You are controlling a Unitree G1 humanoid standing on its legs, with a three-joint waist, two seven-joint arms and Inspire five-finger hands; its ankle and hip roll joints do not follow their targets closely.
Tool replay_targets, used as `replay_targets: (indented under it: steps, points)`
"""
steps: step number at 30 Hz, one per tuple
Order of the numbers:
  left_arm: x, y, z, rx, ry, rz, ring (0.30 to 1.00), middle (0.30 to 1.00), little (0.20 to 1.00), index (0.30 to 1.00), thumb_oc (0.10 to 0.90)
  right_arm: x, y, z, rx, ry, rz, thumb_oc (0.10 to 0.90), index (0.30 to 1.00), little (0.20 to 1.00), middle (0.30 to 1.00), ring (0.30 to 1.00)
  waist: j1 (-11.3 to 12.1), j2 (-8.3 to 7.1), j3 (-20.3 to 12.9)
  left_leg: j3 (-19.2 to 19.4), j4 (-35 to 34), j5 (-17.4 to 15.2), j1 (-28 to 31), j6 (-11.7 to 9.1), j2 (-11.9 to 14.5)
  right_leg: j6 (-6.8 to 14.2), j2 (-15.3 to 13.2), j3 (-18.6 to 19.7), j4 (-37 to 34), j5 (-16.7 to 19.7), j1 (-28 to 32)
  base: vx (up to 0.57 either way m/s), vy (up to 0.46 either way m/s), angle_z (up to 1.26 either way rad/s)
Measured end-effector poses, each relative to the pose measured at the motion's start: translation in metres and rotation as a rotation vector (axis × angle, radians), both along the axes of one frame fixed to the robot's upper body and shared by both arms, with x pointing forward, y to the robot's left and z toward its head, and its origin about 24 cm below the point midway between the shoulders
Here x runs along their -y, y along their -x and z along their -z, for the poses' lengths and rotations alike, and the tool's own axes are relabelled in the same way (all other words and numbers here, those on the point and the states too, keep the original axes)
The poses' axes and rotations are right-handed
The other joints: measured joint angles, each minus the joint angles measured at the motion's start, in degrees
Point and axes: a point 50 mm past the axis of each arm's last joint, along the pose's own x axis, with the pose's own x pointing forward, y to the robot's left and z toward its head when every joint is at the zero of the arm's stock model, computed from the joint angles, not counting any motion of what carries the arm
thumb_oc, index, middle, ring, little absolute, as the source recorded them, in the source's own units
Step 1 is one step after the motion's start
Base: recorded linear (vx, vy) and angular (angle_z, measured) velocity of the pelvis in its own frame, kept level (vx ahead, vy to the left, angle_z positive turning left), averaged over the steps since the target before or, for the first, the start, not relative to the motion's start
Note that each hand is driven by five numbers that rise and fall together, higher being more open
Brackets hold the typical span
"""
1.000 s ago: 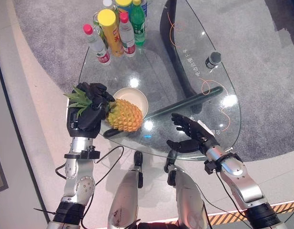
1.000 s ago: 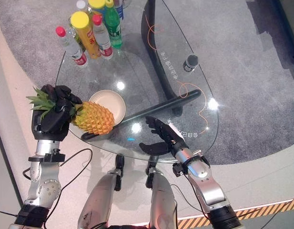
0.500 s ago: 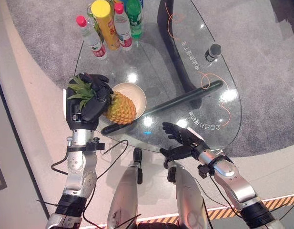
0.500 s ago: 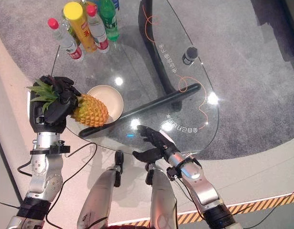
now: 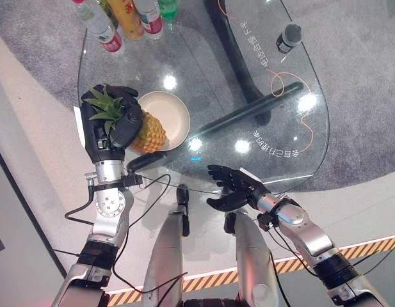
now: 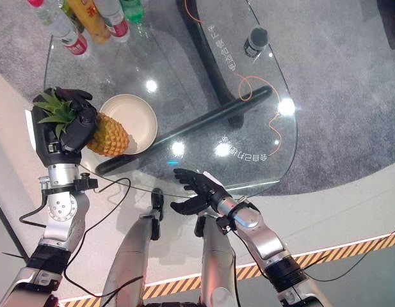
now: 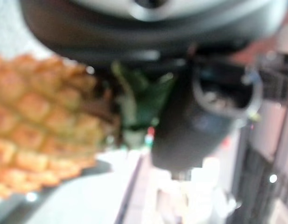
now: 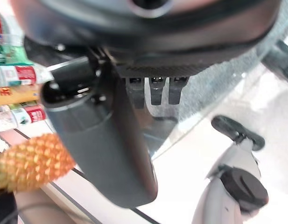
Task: Pick up the fruit to the plate
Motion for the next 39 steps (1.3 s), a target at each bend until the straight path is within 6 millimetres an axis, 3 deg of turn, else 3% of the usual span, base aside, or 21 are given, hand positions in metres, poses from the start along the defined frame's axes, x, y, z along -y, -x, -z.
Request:
replay_targets:
  steps: [4,12,21,35,39]
  points:
    - [0.004,0.000,-0.003,0.034,-0.021,-0.034,0.300,0.300,0.200,0.300,0.100,-0.005,0.000,0.002,-0.022,0.016,-0.027,0.800,0.900,0.900,0.900,0.900,-0.21,-0.02,0.00,1.11,-0.15,-0.09,-0.96,0.12,0.01,-0.02,0.09,1.13,0.55,0.05,-1.88,0.00,0.082,-0.12]
    - [0.015,0.002,-0.033,0.245,-0.063,-0.094,0.300,0.300,0.200,0.300,0.100,-0.007,-0.007,0.000,-0.038,0.009,-0.033,0.800,0.900,0.900,0.900,0.900,-1.52,-0.02,-0.01,1.28,0.45,-0.10,-4.24,0.13,-0.11,-0.08,0.07,1.45,1.08,0.21,-5.29,0.02,0.070,-0.02]
    - [0.024,0.002,-0.048,0.373,-0.136,-0.183,0.300,0.300,0.200,0.300,0.100,-0.012,-0.011,-0.003,-0.052,0.022,-0.046,0.800,0.900,0.900,0.900,0.900,-2.24,-0.07,-0.06,2.74,0.57,-0.14,-6.25,0.24,-0.27,-0.09,0.32,2.89,1.78,0.37,-8.34,0.00,0.061,-0.07]
    - [0.009,-0.016,-0.030,0.289,-0.100,-0.348,0.300,0.300,0.200,0.300,0.100,-0.008,-0.022,-0.012,-0.024,0.046,-0.037,0.800,0.900,0.900,0.900,0.900,-2.98,-0.08,-0.06,3.65,0.71,0.01,-9.81,-0.35,0.63,-0.47,1.35,3.89,1.66,1.09,-12.39,-0.02,0.034,-0.04]
    - [0.010,-0.019,-0.033,0.292,-0.110,-0.345,0.300,0.300,0.200,0.300,0.100,-0.006,-0.024,-0.017,-0.005,0.045,-0.036,0.800,0.900,0.900,0.900,0.900,-3.04,-0.11,-0.11,3.58,1.13,0.04,-11.19,-0.38,0.69,-0.56,1.43,3.89,1.59,1.38,-13.48,0.00,0.008,0.00]
